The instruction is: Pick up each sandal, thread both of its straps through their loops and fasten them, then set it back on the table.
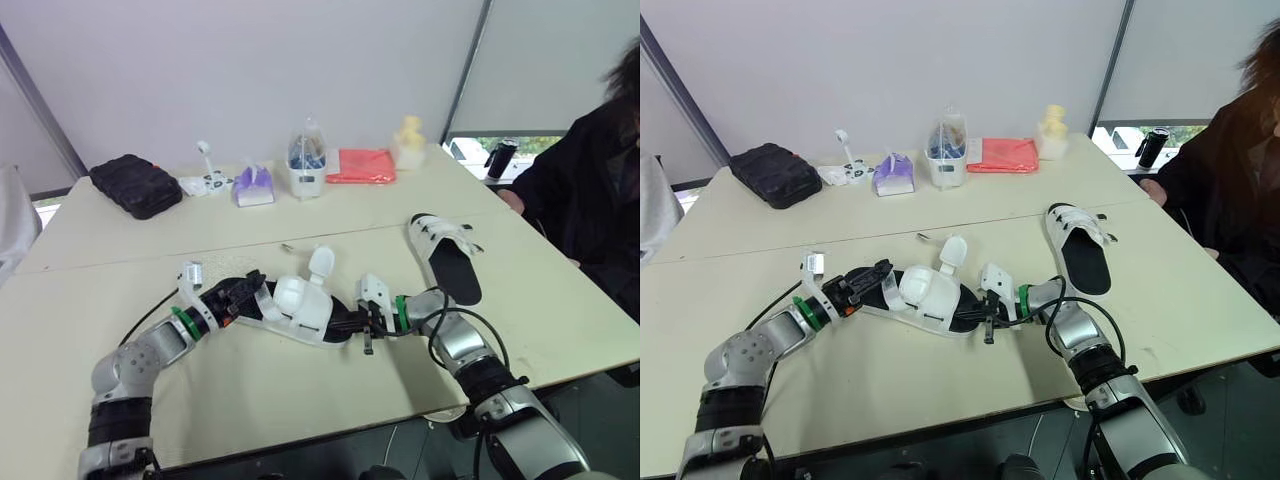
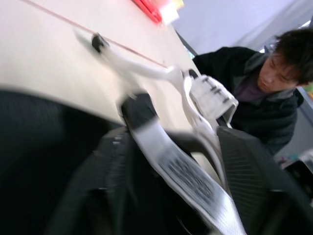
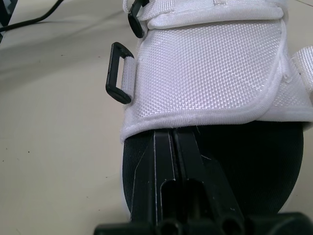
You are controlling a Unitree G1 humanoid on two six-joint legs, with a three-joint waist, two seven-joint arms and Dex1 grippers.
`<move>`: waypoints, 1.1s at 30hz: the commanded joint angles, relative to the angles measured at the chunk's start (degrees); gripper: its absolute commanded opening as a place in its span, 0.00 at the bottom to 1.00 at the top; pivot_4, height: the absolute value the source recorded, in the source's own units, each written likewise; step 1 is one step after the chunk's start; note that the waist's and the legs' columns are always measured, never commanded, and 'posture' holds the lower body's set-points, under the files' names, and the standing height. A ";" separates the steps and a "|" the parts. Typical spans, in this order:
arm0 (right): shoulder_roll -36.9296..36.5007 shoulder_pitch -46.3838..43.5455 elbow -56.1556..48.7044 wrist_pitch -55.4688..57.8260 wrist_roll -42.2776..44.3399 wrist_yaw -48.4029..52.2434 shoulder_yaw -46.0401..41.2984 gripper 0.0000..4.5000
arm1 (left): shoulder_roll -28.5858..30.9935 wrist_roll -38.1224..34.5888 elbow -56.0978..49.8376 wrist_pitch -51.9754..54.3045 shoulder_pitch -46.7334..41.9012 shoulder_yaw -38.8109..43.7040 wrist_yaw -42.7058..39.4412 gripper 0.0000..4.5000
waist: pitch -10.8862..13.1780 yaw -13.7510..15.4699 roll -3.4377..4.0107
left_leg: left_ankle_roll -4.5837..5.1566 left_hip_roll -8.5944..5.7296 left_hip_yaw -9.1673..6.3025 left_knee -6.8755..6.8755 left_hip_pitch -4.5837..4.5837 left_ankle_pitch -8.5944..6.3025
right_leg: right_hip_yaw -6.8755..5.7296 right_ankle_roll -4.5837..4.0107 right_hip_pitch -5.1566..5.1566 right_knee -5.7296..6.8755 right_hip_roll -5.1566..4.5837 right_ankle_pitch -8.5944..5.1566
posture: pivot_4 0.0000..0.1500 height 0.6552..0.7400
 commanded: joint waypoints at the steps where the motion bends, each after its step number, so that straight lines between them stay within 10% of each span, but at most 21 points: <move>1: -0.55 2.25 3.11 1.92 -3.78 -0.60 2.83 0.00 | 0.31 1.19 1.10 -1.81 -1.75 -0.49 -2.44 0.17 | 0.00 -0.05 0.00 | 0.00 0.00 0.00 0.00 0.00 0.00 | 0.00 0.00 0.00 0.00 0.00 0.00 | 1.00 1.00; 3: -0.60 2.37 2.99 1.98 -3.78 -0.71 2.79 0.00 | 0.47 1.04 0.87 -1.79 -2.62 -0.28 -3.40 0.01 | 0.00 -0.03 0.00 | 0.00 0.00 0.00 0.00 0.00 0.00 | 0.00 0.01 0.00 0.00 -0.01 0.00 | 1.00 1.00; 17: -0.53 2.24 3.37 1.85 -3.83 -1.06 2.88 0.00 | 12.37 -13.69 -23.12 13.02 -2.51 -1.87 -13.31 0.01 | 0.04 -0.26 0.03 | 0.00 0.01 -0.01 -0.04 0.00 0.00 | 0.02 0.00 -0.02 0.01 -0.01 0.00 | 1.00 1.00; 33: -0.17 3.41 1.41 2.31 -3.88 -1.23 3.75 0.00 | 8.99 9.26 9.16 -6.25 -19.10 -13.99 -23.50 0.01 | 0.03 -0.17 -0.01 | -0.06 0.02 -0.01 -0.04 -0.01 0.04 | 0.02 0.00 -0.05 0.01 0.08 0.00 | 1.00 1.00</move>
